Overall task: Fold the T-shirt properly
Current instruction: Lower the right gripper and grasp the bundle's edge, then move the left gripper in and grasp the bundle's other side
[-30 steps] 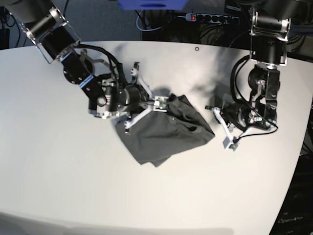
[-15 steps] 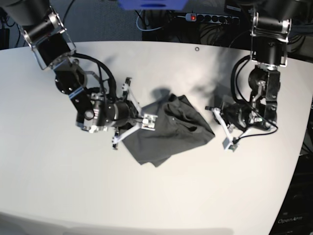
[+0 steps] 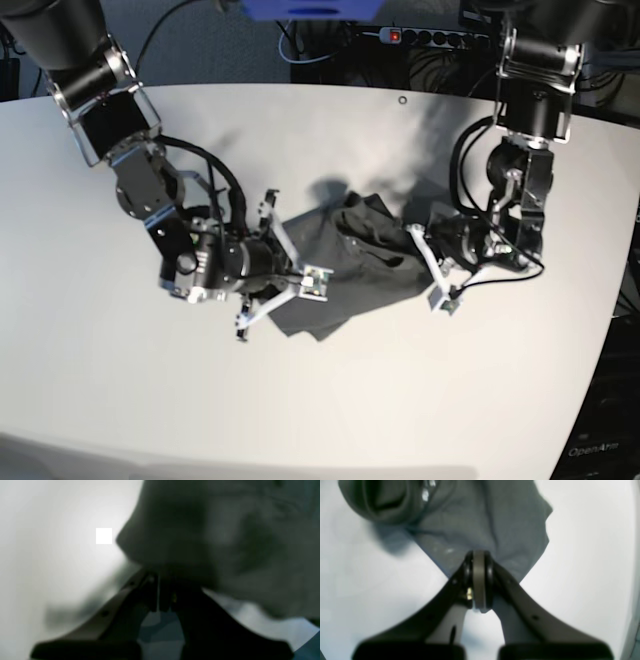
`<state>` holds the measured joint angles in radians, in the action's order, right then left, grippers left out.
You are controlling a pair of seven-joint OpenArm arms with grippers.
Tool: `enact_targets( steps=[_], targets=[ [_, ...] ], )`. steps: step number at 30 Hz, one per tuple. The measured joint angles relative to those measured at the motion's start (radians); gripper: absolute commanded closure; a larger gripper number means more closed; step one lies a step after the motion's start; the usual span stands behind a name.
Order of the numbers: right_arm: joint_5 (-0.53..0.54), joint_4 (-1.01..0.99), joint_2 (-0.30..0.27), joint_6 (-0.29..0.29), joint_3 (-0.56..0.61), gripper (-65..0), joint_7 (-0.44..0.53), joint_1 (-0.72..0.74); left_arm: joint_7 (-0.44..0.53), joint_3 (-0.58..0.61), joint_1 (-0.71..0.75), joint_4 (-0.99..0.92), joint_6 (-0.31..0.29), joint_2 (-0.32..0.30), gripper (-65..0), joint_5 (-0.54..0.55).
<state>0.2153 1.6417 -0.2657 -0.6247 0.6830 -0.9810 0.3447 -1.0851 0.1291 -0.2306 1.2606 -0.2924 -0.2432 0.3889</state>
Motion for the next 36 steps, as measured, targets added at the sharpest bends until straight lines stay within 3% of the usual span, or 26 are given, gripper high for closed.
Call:
enact_targets(
  steps=[4, 7, 15, 21, 30, 36],
  targets=[
    [0.001, -0.028, 0.032, -0.001, 0.0, -0.1, 0.007, 0.023, -0.009, 0.002, -0.01, -0.004, 0.001, 0.011, -1.9, -0.004],
    [-0.005, -0.11, 0.047, -0.06, 0.002, -0.1, 0.011, 0.049, -0.011, 0.003, -0.014, -0.005, 0.004, 0.024, -1.9, -0.003],
    [-0.006, -0.209, 0.064, -0.064, 0.004, -0.1, 0.106, 0.06, -0.018, 0.006, -0.033, -0.033, 0.002, 0.035, -1.9, 0.005],
    [-0.013, -0.333, 0.063, -0.064, 0.047, -0.1, 0.213, 0.076, 0.132, 0.005, -0.07, -0.165, -0.025, 0.039, -1.9, 0.06],
    [-0.004, -0.497, 0.064, -0.064, 0.06, -0.1, 0.351, 0.088, 0.177, 0.006, -0.124, -0.259, -0.038, 0.045, -1.9, 0.076],
    [0.012, -0.578, 0.058, -0.064, 0.056, -0.1, 0.452, 0.095, 0.216, 0.09, -0.161, -0.275, -0.02, 0.043, -1.9, 0.04]
  ],
)
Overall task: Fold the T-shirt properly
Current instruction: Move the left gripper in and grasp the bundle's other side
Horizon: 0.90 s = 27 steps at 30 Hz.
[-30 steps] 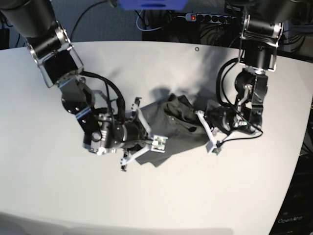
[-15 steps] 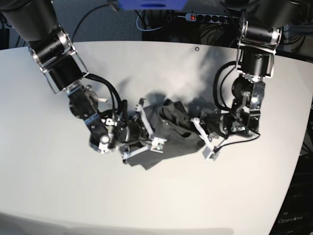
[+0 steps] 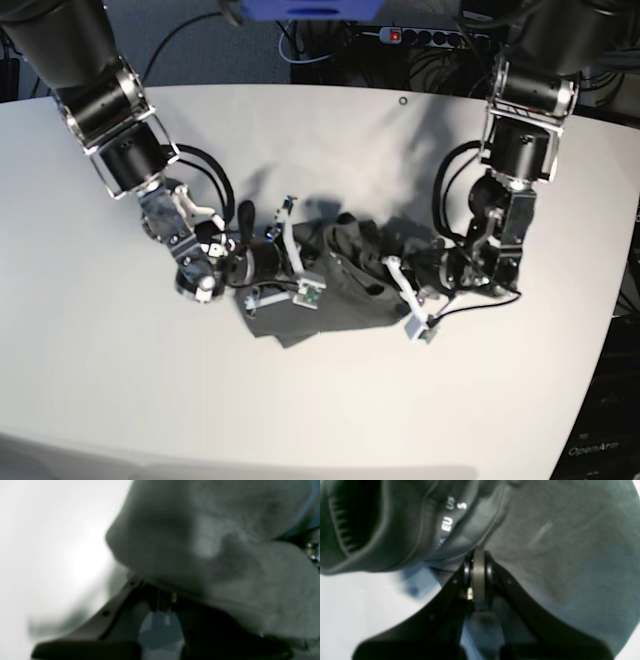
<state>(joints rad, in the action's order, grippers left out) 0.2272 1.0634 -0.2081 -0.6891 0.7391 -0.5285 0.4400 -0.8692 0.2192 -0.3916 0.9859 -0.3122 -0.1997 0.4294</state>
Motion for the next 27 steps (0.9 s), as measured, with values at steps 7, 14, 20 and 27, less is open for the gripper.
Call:
enact_targets(
  steps=[7, 14, 20, 27],
  targets=[
    [0.028, -0.008, -0.031, 0.0, -0.003, -0.1, 0.061, -0.02, 0.087, 0.015, -0.111, -0.189, -0.006, 0.049, -1.9, -0.002],
    [0.046, 0.0, -0.034, 0.0, -0.009, -0.1, 0.079, -0.055, 0.229, 0.101, -0.213, -0.369, -0.013, 0.071, -1.9, 0.0],
    [0.048, 0.027, -0.038, 0.0, -0.011, -0.1, 0.094, -0.086, 0.298, 0.14, -0.277, -0.469, 0.003, 0.117, -1.9, -0.023],
    [0.045, 0.079, -0.076, 0.0, -0.011, -0.1, 0.092, -0.111, 0.352, 0.144, -0.317, -0.544, 0.011, 0.155, -1.9, -0.034]
  ],
)
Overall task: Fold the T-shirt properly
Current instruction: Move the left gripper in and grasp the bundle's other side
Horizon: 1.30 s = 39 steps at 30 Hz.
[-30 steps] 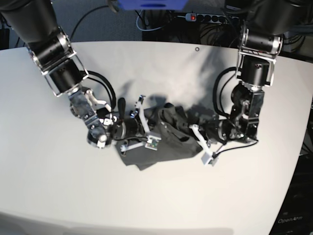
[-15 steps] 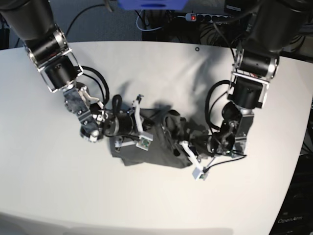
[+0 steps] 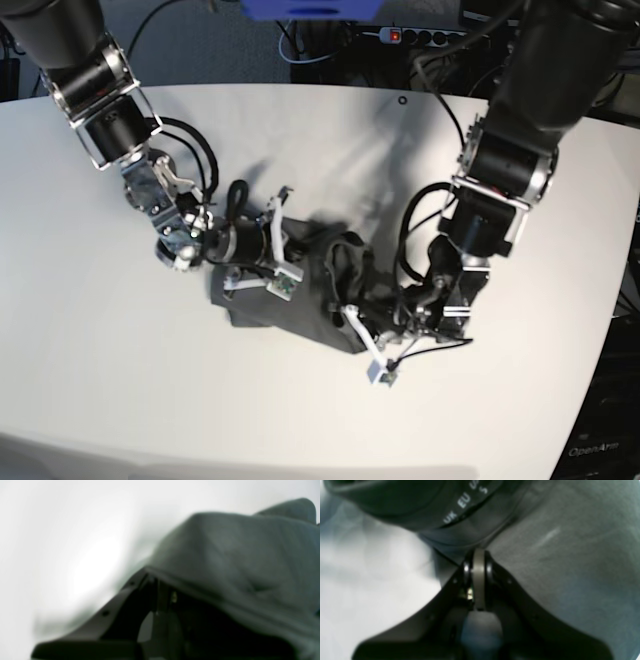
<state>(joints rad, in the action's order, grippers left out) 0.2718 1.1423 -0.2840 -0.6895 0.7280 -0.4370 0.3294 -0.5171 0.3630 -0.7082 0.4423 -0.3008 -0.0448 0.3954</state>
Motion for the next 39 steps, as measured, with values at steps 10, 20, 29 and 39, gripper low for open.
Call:
enact_targets(
  steps=[10, 20, 29, 39],
  targets=[
    [0.006, 0.024, -0.04, 0.001, -0.004, -0.1, 0.023, -0.026, 0.024, 0.037, -0.038, -0.036, 0.002, 0.017, -1.9, -0.019],
    [0.004, 0.056, -0.051, 0.002, -0.004, -0.1, 0.013, -0.047, -0.111, 0.077, -0.065, 0.029, 0.008, 0.035, -1.9, -0.03],
    [0.004, 0.056, -0.051, 0.002, -0.006, -0.1, 0.007, -0.044, -0.491, 0.071, -0.092, 0.519, 0.009, -0.112, -1.9, -0.018],
    [0.001, 0.053, -0.056, 0.002, -0.043, -0.1, -0.006, -0.045, -0.637, 0.072, 0.164, 0.66, 0.009, -0.143, -1.9, -0.023]
  ],
)
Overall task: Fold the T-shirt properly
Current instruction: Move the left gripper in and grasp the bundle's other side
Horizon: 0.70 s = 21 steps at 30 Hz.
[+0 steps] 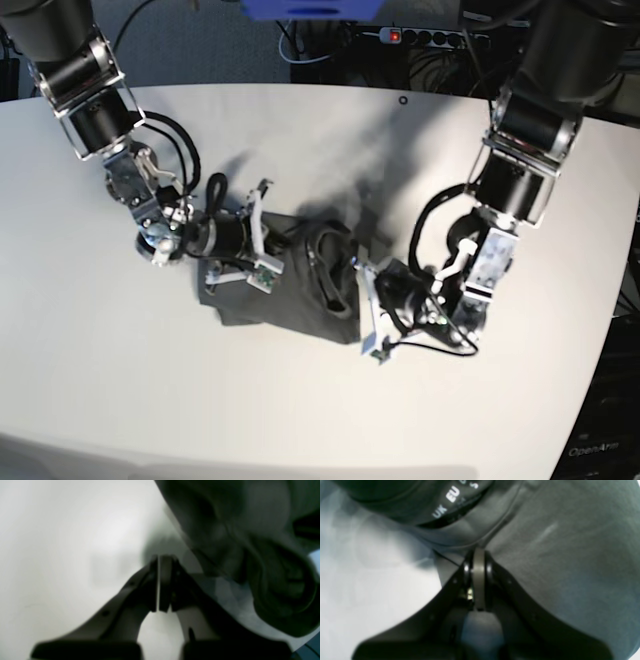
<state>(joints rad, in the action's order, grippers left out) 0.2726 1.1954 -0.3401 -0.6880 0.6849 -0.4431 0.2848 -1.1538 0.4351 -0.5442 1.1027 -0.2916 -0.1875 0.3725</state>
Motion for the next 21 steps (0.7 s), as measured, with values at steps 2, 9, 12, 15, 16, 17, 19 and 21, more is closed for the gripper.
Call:
enact_targets(
  steps=[2, 9, 12, 15, 16, 17, 19, 21],
  targets=[
    [0.004, 0.0, -0.008, 0.0, 0.0, -0.1, 0.0, 0.001, 0.042, -0.001, 0.013, 0.004, 0.001, -0.001, -1.9, -0.003],
    [0.004, 0.0, -0.01, 0.0, 0.0, -0.1, 0.002, 0.0, 0.177, -0.005, 0.045, -0.103, 0.003, 0.019, -1.9, 0.008],
    [0.003, 0.0, -0.01, 0.0, 0.0, -0.1, 0.0, 0.0, 0.267, -0.008, 0.008, -0.214, 0.0, 0.061, -1.9, 0.008],
    [0.004, 0.0, -0.01, 0.0, 0.0, -0.1, -0.001, 0.0, 0.338, -0.002, -0.026, -0.306, -0.008, 0.097, -1.9, 0.018],
    [0.004, 0.0, -0.01, 0.0, 0.0, -0.1, -0.001, -0.002, 0.348, -0.002, -0.03, -0.32, -0.008, 0.103, -1.9, 0.019],
    [0.004, 0.0, -0.01, 0.0, 0.0, -0.1, 0.0, -0.003, 0.362, -0.002, -0.037, -0.336, -0.008, 0.108, -1.9, 0.019],
    [0.003, 0.0, -0.01, 0.0, 0.0, -0.1, -0.001, -0.003, 0.377, -0.001, -0.058, -0.369, -0.009, 0.121, -1.9, 0.02],
    [0.003, 0.002, -0.01, 0.0, -0.001, -0.1, -0.001, -0.005, 0.381, 0.0, -0.079, -0.401, -0.007, 0.138, -1.9, 0.013]
  ],
)
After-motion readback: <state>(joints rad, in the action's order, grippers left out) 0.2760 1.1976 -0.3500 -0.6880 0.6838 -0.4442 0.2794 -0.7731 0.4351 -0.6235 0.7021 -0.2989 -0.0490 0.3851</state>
